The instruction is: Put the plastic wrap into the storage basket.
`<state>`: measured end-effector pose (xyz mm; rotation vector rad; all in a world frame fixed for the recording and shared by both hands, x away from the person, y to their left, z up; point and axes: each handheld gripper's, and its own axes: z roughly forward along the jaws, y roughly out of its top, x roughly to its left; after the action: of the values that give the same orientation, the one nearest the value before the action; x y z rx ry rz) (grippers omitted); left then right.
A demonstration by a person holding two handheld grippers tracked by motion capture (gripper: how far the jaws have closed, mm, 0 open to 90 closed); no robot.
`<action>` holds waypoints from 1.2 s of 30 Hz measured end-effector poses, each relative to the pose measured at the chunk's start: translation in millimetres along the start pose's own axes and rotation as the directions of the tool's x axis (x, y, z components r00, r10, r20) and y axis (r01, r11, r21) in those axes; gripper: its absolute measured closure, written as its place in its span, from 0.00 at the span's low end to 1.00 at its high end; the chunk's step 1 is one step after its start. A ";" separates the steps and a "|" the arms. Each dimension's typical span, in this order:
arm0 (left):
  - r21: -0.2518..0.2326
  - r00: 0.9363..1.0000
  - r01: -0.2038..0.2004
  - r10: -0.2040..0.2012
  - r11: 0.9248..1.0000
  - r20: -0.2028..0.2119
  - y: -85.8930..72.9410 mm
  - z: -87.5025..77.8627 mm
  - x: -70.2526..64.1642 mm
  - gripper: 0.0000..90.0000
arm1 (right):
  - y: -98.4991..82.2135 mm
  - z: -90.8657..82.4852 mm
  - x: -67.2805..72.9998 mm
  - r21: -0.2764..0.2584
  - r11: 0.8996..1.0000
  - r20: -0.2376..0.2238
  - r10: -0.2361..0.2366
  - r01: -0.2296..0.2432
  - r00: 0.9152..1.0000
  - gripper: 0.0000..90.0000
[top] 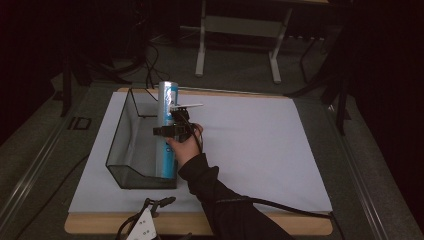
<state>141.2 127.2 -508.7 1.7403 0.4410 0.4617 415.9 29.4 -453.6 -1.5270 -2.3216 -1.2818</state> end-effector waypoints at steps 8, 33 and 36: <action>-0.009 1.000 0.013 -0.013 1.000 0.020 0.1 -0.1 0.6 0.03 | -3.0 16.5 -1.9 0.054 0.996 0.119 -0.072 0.066 0.990 0.27; 0.015 1.000 0.006 -0.006 1.000 0.013 -1.4 3.3 0.1 0.03 | 10.0 -26.6 2.6 0.038 0.955 0.194 -0.297 0.296 0.935 0.15; 0.015 1.000 0.012 -0.012 1.000 0.013 -1.8 4.4 0.0 0.03 | 10.1 -36.4 -3.1 0.029 0.947 0.209 -0.319 0.320 0.924 0.15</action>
<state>143.4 123.9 -511.3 1.7534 0.4458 0.4392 412.4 4.1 -425.6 -1.3872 -2.8010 -1.2394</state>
